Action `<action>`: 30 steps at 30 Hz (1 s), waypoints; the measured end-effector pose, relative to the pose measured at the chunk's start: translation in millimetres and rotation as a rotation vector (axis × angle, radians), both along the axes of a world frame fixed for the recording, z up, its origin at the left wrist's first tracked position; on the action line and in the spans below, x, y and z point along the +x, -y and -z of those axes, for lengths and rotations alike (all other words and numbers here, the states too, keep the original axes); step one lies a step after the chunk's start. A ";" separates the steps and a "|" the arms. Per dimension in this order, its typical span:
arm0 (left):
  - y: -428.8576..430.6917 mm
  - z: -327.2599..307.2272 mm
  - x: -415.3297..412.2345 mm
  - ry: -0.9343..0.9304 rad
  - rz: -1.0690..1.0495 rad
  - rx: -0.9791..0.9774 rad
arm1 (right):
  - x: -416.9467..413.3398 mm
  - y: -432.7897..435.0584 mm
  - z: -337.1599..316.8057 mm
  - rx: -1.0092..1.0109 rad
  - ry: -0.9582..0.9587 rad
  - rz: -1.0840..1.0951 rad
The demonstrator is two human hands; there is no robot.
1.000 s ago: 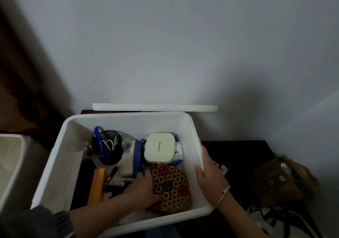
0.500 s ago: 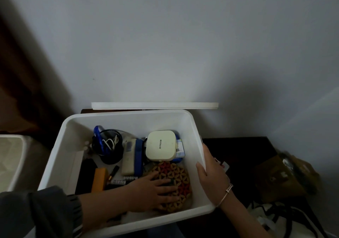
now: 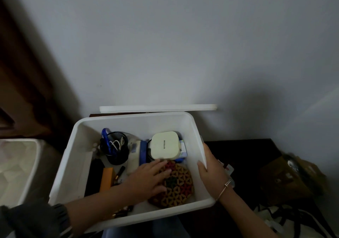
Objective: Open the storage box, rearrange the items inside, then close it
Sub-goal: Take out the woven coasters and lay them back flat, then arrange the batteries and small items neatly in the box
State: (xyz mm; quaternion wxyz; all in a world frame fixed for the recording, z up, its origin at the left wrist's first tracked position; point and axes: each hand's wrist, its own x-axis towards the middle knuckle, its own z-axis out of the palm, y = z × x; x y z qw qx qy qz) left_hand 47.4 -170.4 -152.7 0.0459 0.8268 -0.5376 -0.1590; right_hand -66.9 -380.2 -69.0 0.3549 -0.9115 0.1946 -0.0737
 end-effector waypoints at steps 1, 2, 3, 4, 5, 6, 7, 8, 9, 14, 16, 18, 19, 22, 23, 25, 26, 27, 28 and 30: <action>-4.5 -4.8 -3.0 -0.112 -0.224 -0.066 | -0.5 0.3 0.0 0.001 -0.003 0.002; -8.3 -9.0 -5.7 -0.261 -0.446 -0.096 | -1.0 0.4 0.2 0.001 -0.003 0.004; -11.2 -12.0 -6.8 -0.455 -0.651 -0.077 | -1.4 0.3 0.4 0.002 0.001 0.006; -12.6 -14.1 -7.3 -0.686 -0.824 -0.025 | -1.5 0.0 0.6 0.003 0.005 0.010; -13.4 -17.2 -9.8 -0.910 -0.968 0.047 | -1.4 -0.4 0.8 0.006 0.005 0.018; -12.9 -19.2 -12.6 -1.086 -1.075 0.112 | -1.3 -1.0 1.1 0.010 0.001 0.028; -11.7 -18.8 -15.9 -1.195 -1.127 0.147 | -1.3 -1.5 1.2 0.013 -0.005 0.037; -9.5 -15.9 -18.1 -1.261 -1.141 0.152 | -1.4 -2.1 1.1 0.013 -0.009 0.038; -6.0 -13.6 -19.8 -1.324 -1.144 0.146 | -1.4 -2.6 0.7 0.012 -0.009 0.032; 11.3 -13.1 -19.5 -1.462 -1.123 0.187 | -2.1 -2.8 -0.2 0.019 -0.003 0.015; 11.7 -15.5 -18.3 -1.461 -1.139 0.189 | -2.0 -2.0 0.8 0.011 -0.004 0.019; 9.7 -18.0 -17.1 -1.468 -1.154 0.202 | -1.6 -2.1 1.6 0.015 -0.005 0.025; 8.6 -17.9 -15.9 -1.459 -1.141 0.217 | -1.5 -2.4 1.9 0.021 -0.006 0.025; 8.3 -16.4 -13.8 -1.422 -1.035 0.292 | -1.2 -2.3 2.4 0.026 0.001 0.024; 9.3 -14.9 -13.3 -1.398 -1.009 0.316 | -1.3 -2.2 2.5 0.026 0.003 0.025; 11.4 -15.5 -14.3 -1.315 -0.949 0.360 | -1.8 -2.5 2.2 0.028 0.001 0.026; 13.0 -16.4 -15.0 -1.264 -0.911 0.380 | -2.1 -2.8 1.8 0.032 -0.002 0.027; 14.2 -16.1 -15.5 -1.198 -0.870 0.399 | -2.2 -3.1 1.4 0.038 -0.007 0.027; 15.4 -16.0 -16.0 -1.125 -0.837 0.419 | -2.4 -3.3 1.2 0.044 -0.012 0.029; 16.0 -16.2 -15.9 -1.004 -0.786 0.453 | -2.7 -3.2 0.4 0.051 -0.015 0.032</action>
